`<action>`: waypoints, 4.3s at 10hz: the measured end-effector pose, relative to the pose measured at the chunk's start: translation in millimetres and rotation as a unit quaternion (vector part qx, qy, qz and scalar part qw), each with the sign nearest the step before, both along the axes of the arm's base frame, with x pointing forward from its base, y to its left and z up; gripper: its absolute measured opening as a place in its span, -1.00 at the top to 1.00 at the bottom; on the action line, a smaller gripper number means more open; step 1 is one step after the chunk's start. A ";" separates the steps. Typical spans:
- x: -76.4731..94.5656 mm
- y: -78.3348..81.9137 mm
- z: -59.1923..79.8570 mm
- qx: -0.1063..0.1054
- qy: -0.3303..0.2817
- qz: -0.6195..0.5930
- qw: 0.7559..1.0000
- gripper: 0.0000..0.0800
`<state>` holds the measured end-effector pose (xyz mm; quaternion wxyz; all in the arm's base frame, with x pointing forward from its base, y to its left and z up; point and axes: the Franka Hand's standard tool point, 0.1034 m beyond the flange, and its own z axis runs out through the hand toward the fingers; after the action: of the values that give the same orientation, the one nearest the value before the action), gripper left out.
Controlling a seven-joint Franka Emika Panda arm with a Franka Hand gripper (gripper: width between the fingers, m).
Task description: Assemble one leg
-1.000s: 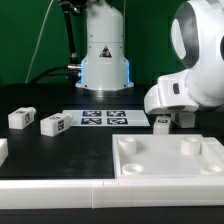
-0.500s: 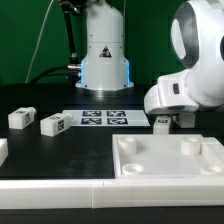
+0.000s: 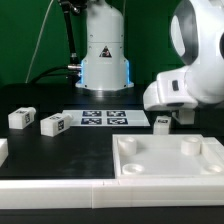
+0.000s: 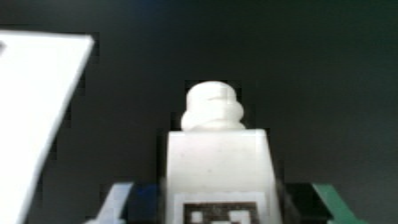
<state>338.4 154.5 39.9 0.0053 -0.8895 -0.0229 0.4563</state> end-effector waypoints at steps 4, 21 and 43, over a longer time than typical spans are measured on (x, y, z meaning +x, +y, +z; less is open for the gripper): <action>19.0 -8.5 35.8 0.003 -0.033 -0.007 0.999 0.27; 120.8 -43.1 75.5 0.055 -0.530 0.002 0.846 0.27; 280.2 -64.3 68.1 0.071 -0.647 0.032 0.759 0.27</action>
Offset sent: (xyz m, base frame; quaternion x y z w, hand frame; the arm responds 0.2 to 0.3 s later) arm 0.0000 0.0000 0.0000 0.0000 0.0799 0.0000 0.9968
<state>618.6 90.2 108.0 0.0379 -0.9690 -0.0817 -0.2302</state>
